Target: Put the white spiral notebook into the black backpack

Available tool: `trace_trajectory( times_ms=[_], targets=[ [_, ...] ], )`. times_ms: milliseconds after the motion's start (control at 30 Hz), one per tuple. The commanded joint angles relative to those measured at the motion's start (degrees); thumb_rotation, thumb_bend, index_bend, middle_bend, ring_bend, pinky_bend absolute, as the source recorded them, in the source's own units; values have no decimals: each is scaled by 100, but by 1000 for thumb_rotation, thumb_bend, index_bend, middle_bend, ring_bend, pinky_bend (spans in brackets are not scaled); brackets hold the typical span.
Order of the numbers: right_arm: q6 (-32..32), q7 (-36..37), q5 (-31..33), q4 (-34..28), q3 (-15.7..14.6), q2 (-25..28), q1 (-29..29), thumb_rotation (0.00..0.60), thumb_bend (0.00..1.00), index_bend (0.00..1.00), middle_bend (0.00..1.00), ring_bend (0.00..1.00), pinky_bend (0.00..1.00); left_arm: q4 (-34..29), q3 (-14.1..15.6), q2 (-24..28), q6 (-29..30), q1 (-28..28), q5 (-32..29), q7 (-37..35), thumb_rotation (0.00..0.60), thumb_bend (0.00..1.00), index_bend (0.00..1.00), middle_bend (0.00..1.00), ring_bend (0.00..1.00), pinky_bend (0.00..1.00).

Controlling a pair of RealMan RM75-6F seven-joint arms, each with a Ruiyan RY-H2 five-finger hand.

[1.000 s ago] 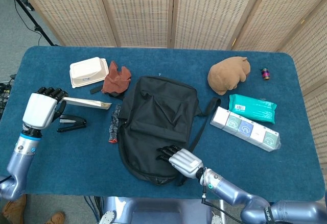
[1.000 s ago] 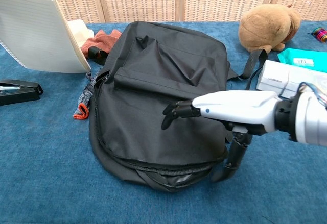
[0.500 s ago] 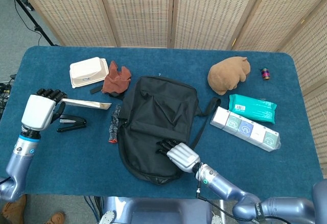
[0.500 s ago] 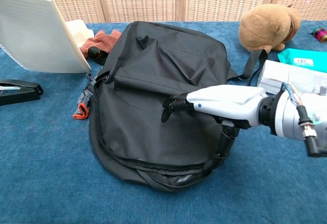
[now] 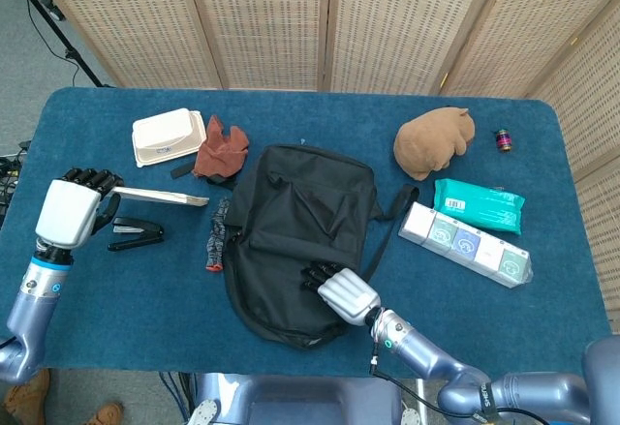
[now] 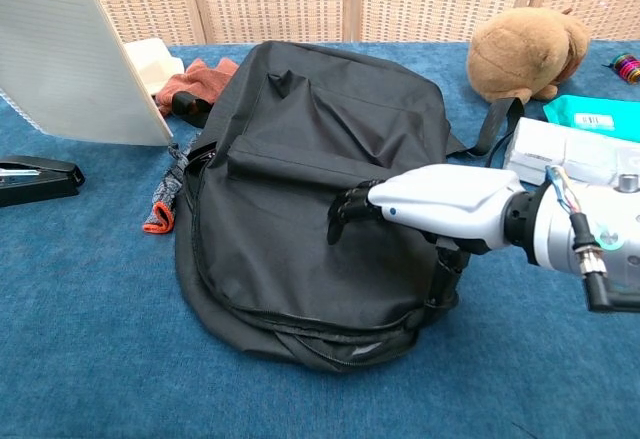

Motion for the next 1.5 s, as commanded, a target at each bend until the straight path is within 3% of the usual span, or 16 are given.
trace_trajectory(
  times_ms=[33,400,533,900,1267,1400,1500],
  targets=[
    [79,-8,-18,46,-14,-23,-22,600,312,291,189,134,246,3,2,7,2,5,0,-15,600,487,816,618,527,540],
    [276,514,-263,197,70,-106,-118,600,498,426,353,306,493,57,29,10,54,47,19,-87,600,486,815,618,527,540],
    [375,869,-405,262,147,-140,-169,600,612,489,411,370,567,65,43,13,100,67,45,-117,600,486,816,618,527,540],
    [472,1611,-396,182,385,-29,-264,600,664,562,473,420,605,183,87,-6,210,147,82,-295,600,484,815,618,528,539],
    [534,2310,243,-80,1014,280,-296,600,664,595,506,427,607,653,37,-170,1088,332,325,-1184,600,479,830,627,545,553],
    [594,2406,989,-77,1549,463,-210,600,665,598,508,427,607,868,80,-162,1610,432,535,-1791,600,479,831,627,545,553],
    [510,2234,1602,-146,1728,641,-102,600,666,599,509,428,607,835,193,-66,1872,473,752,-2089,600,479,833,628,546,553]
  ],
)
